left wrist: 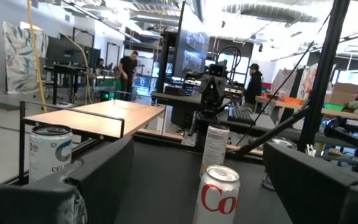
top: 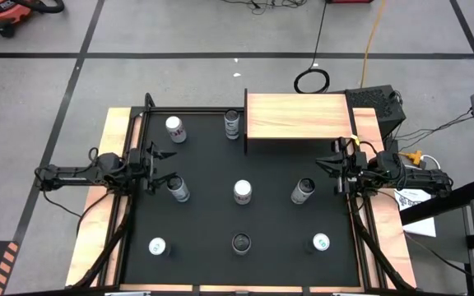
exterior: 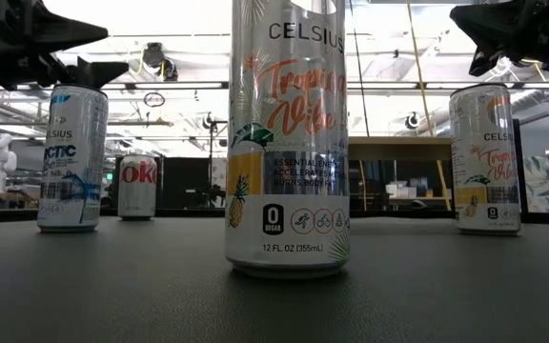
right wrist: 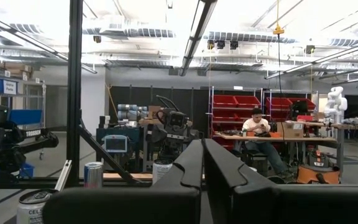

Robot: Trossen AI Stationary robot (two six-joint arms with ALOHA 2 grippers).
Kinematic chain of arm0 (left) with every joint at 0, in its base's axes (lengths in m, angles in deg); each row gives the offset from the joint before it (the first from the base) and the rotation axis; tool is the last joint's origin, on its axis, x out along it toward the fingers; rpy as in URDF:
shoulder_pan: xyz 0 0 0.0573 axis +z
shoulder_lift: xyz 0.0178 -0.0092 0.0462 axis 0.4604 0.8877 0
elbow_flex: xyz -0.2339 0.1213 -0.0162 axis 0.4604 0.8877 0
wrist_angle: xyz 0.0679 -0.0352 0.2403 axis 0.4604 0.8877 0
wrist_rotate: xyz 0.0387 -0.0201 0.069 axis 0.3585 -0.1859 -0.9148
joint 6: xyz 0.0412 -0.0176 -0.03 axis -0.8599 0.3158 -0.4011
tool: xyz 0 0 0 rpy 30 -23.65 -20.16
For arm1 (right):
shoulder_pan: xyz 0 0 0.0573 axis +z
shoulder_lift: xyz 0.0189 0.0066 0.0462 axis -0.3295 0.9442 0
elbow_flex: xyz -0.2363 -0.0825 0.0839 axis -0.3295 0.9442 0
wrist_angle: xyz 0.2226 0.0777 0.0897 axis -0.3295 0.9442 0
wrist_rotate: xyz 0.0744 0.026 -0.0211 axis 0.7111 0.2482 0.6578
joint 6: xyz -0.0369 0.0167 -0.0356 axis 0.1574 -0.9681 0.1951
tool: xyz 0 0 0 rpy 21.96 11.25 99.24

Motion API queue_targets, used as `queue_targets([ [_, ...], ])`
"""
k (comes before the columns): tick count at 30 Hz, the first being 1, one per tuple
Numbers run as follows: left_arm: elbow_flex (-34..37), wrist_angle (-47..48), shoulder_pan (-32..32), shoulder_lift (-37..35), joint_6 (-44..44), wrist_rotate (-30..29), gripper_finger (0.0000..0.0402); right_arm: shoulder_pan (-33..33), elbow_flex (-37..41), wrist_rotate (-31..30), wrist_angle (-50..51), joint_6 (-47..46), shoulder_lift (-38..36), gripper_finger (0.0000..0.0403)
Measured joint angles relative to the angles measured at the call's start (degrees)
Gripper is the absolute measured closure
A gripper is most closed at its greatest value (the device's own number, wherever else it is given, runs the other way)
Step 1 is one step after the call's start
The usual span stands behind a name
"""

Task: Place canned beverage on shelf
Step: Put the bottom white-blue soda can on the shelf

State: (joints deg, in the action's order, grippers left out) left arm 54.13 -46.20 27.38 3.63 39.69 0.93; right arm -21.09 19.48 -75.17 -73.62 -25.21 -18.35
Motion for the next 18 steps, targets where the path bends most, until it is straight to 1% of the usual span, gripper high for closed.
queue_targets([
  [2, 0.0, 0.1, 0.0, 0.2, 0.4, 2.2, 0.0042, 0.0, 0.0, 0.0, 0.0, 0.0, 0.0, 0.0403],
  [4, 0.0, 0.8, 0.0, 0.5, 0.5, 5.9, 0.0042, 0.0, 0.0, 0.0, 0.0, 0.0, 0.0, 0.0403],
  [6, 0.0, 2.5, 0.0, 0.6, 2.5, 8.6, 0.0043, 0.0, 0.0, 0.0, 0.0, 0.0, 0.0, 0.0403],
  [8, 0.0, 4.3, 0.0, 0.6, 4.4, 8.9, 0.0043, 0.0, 0.0, 0.0, 0.0, 0.0, 0.0, 0.0403],
  [12, 0.0, 8.1, 0.0, 0.6, 4.9, 8.9, 0.0043, 0.0, 0.0, 0.0, 0.0, 0.0, 0.0, 0.0403],
  [18, 0.0, 10.1, 0.0, 0.6, 4.9, 8.9, 0.0043, 0.0, 0.0, 0.0, 0.0, 0.0, 0.0, 0.0403],
])
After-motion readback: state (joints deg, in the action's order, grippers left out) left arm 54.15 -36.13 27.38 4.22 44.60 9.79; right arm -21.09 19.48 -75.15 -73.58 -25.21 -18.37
